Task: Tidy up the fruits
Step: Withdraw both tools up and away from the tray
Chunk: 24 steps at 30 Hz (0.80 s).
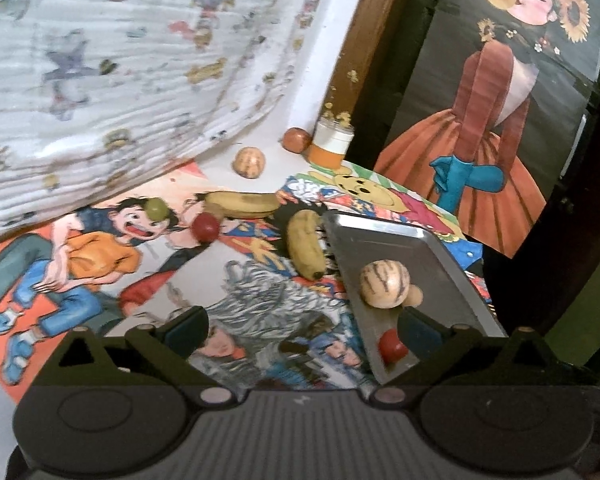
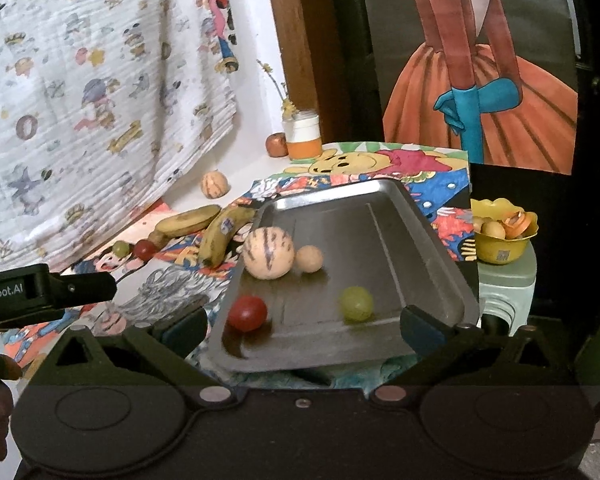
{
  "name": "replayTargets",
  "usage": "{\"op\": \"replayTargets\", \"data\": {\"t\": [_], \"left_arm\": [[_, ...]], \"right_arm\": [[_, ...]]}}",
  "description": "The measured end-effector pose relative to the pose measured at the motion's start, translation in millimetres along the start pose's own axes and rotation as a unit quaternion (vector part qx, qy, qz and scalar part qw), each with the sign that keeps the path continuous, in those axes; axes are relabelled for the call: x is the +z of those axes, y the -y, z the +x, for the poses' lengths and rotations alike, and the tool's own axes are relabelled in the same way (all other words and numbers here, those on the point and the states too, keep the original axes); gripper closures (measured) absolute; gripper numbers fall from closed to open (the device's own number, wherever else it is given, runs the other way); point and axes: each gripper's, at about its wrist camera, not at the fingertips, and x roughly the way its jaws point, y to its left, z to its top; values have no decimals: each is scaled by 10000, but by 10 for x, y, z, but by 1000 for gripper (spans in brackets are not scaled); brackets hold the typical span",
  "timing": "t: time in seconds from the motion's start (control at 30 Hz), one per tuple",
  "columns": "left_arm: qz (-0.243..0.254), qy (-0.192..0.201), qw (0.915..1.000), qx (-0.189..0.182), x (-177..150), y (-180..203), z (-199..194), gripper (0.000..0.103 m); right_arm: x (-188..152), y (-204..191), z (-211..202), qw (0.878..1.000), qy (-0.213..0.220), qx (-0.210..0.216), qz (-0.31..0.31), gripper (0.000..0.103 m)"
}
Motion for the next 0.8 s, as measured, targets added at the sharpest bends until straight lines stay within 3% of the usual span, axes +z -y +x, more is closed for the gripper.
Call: {"op": "replayTargets", "data": {"t": [0.3,0.53,0.8], "left_arm": [[35,-108,9996,262,-131,-210,-213,0],[170,-264,9965,780,-213,-303,-274,0],[112,-400,9941,1002,-259,-441,-293,0]], "right_arm": [[-122,-190,-120,9993,-280,196,-119,1],[-226,-280,-128,9965,-658,512,71,1],[-290,-408,-103,9939,-892,656,15,1]]}}
